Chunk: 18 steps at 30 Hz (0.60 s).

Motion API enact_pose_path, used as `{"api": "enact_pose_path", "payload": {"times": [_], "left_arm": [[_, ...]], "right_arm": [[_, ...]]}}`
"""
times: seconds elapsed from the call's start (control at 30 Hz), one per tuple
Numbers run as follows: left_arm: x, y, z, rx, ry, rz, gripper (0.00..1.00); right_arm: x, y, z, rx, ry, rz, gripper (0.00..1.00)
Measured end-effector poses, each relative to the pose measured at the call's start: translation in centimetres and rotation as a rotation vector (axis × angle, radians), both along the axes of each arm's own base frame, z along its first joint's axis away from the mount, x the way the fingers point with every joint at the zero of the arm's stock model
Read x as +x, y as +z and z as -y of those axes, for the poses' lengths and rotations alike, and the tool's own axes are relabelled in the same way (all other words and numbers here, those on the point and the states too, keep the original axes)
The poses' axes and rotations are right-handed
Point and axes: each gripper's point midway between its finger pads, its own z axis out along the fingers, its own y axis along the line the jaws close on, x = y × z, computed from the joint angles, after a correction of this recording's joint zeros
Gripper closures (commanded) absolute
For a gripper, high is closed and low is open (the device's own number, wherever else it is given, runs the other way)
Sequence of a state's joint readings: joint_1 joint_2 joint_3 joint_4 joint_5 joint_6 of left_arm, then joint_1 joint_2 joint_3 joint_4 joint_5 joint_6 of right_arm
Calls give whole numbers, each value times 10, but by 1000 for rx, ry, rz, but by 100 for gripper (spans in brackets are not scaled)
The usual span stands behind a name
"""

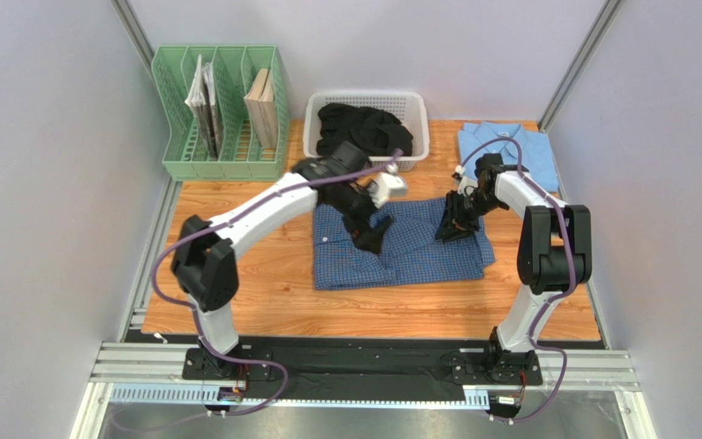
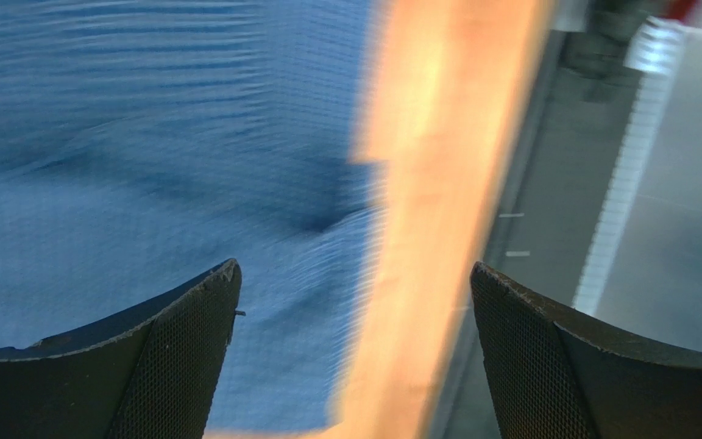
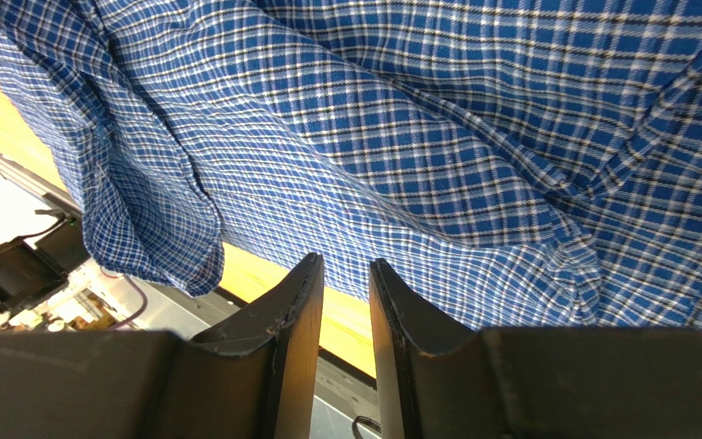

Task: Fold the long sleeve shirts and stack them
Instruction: Fold the shirt

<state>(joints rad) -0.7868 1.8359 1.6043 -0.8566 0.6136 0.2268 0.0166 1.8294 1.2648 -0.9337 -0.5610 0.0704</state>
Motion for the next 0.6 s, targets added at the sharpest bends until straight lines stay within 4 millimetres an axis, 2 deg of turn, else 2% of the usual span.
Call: {"api": "enact_pose_path", "payload": {"times": [0.03, 0.1, 0.13, 0.2, 0.23, 0.3, 0.4, 0.43, 0.53, 0.6], "left_arm": [[27, 7, -20, 4, 51, 75, 1], [64, 16, -51, 19, 111, 181, 2], [81, 20, -71, 37, 118, 231, 5], [103, 18, -95, 91, 111, 295, 13], [112, 13, -103, 132, 85, 327, 13], [123, -4, -109, 200, 25, 353, 20], [128, -49, -113, 297, -73, 333, 25], [127, -68, -115, 333, -110, 312, 25], [116, -108, -124, 408, -184, 256, 28], [105, -123, -131, 447, -221, 230, 30]], "right_arm": [[1, 0, 1, -4, 1, 1, 70], [1, -1, 2, -10, 4, 5, 71], [1, -1, 2, -12, 6, 6, 71], [1, -1, 1, -14, 9, 5, 72], [0, -1, 0, -16, 13, 6, 72], [0, -2, 0, -23, 19, 7, 73], [-1, -3, -1, -36, 33, 11, 74], [-1, -4, -2, -41, 37, 12, 74], [-1, -5, -1, -52, 44, 15, 74], [-1, -6, 0, -60, 47, 17, 74]]}}
